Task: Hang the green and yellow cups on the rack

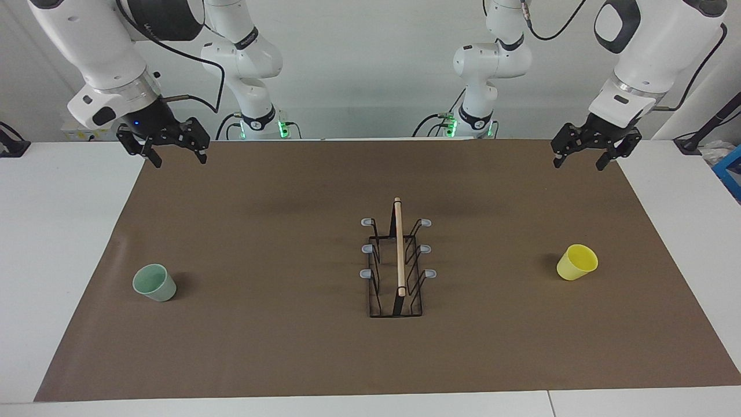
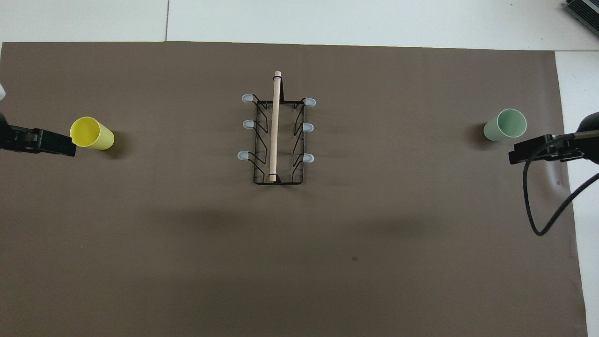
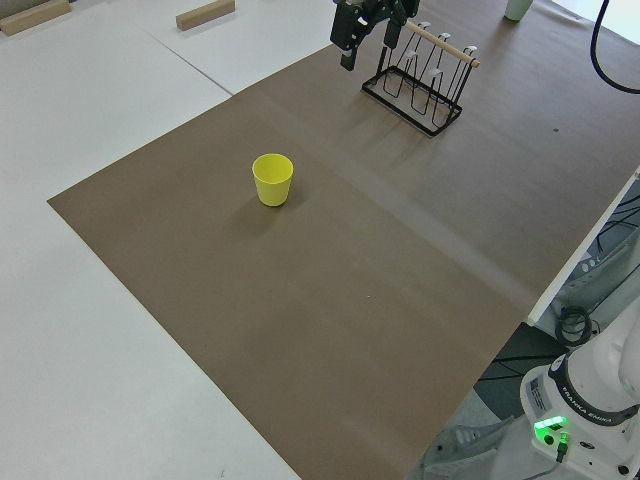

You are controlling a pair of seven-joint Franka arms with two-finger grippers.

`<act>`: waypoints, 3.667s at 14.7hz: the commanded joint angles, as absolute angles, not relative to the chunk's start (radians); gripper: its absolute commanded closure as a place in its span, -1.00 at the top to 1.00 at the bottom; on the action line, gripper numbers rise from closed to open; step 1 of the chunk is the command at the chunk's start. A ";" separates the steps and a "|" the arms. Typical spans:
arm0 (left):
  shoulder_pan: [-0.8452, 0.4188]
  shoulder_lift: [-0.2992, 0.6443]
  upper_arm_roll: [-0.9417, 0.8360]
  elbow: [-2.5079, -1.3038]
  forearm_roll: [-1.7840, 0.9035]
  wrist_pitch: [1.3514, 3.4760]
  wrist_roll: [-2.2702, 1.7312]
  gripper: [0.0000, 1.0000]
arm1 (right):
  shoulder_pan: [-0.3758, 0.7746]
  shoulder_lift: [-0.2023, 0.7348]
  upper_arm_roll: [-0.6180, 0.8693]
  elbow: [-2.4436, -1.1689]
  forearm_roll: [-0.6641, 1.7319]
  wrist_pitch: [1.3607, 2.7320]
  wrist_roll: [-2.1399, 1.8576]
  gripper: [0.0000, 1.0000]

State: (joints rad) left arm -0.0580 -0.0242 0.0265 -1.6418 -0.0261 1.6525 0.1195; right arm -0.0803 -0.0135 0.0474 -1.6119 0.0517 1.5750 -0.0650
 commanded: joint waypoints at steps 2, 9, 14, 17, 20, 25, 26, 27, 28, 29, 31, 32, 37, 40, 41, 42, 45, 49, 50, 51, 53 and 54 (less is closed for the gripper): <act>-0.052 -0.054 0.021 -1.671 -0.025 1.651 0.117 1.00 | -0.083 -0.005 0.051 -1.598 0.048 1.578 -0.084 1.00; -0.057 -0.052 0.023 -1.669 -0.025 1.646 0.109 1.00 | -0.080 -0.005 0.051 -1.608 0.035 1.578 -0.100 1.00; -0.049 0.000 0.043 -1.638 -0.034 1.634 0.106 1.00 | -0.032 0.032 0.052 -1.624 -0.162 1.598 -0.329 1.00; -0.054 0.107 0.093 -1.539 -0.041 1.600 0.100 1.00 | -0.028 0.054 0.052 -1.670 -0.279 1.684 -0.530 1.00; -0.060 0.237 0.164 -1.393 -0.107 1.560 0.023 1.00 | -0.009 0.141 0.052 -1.677 -0.382 1.710 -0.639 1.00; -0.071 0.366 0.299 -1.319 -0.287 1.592 -0.275 0.99 | 0.046 0.228 0.052 -1.684 -0.513 1.772 -0.670 1.00; -0.069 0.394 0.304 -1.281 -0.299 1.597 -0.337 0.99 | 0.048 0.241 0.052 -1.699 -0.541 1.787 -0.686 1.00; -0.063 0.438 0.311 -1.249 -0.323 1.595 -0.398 0.99 | 0.048 0.248 0.052 -1.712 -0.566 1.808 -0.696 1.00; -0.061 0.478 0.334 -1.223 -0.346 1.597 -0.469 0.99 | 0.049 0.256 0.052 -1.726 -0.607 1.824 -0.721 1.00; -0.061 0.524 0.366 -1.188 -0.382 1.598 -0.532 0.99 | 0.046 0.261 0.052 -1.742 -0.659 1.862 -0.763 1.00; -0.046 0.625 0.405 -1.131 -0.442 1.617 -0.665 0.96 | 0.046 0.255 0.052 -1.778 -0.721 1.904 -0.787 1.00; -0.038 0.653 0.405 -1.128 -0.452 1.650 -0.719 0.94 | 0.045 0.259 0.052 -1.784 -0.760 1.904 -0.787 1.00; 0.026 0.713 0.408 -1.137 -0.594 1.736 -0.868 0.93 | 0.049 0.221 0.052 -1.914 -0.942 1.956 -0.784 1.00; 0.084 0.773 0.399 -1.132 -0.663 1.761 -0.923 0.92 | 0.045 0.213 0.052 -1.931 -1.005 1.983 -0.854 1.00; 0.089 0.776 0.400 -1.141 -0.678 1.784 -0.933 0.92 | 0.046 0.216 0.052 -1.934 -1.021 1.983 -0.859 1.00; 0.097 0.775 0.402 -1.164 -0.708 1.786 -0.939 0.92 | 0.051 0.231 0.052 -1.945 -1.072 1.983 -0.862 1.00; 0.101 0.744 0.408 -1.267 -0.784 1.781 -0.939 0.93 | 0.087 0.311 0.052 -1.945 -1.187 1.980 -0.848 1.00; 0.071 0.648 0.417 -1.498 -0.870 1.793 -0.939 1.00 | 0.103 0.382 0.051 -1.947 -1.337 2.008 -0.833 1.00; 0.066 0.623 0.419 -1.556 -0.885 1.805 -0.937 1.00 | 0.094 0.393 0.052 -1.950 -1.377 2.038 -0.833 1.00; 0.069 0.608 0.420 -1.587 -0.905 1.812 -0.934 1.00 | 0.091 0.409 0.051 -1.953 -1.409 2.057 -0.824 1.00; 0.075 0.580 0.420 -1.667 -0.963 1.827 -0.913 1.00 | 0.091 0.434 0.051 -1.954 -1.452 2.062 -0.761 1.00; 0.074 0.557 0.420 -1.727 -1.041 1.848 -0.878 1.00 | 0.089 0.439 0.051 -1.960 -1.463 2.066 -0.744 1.00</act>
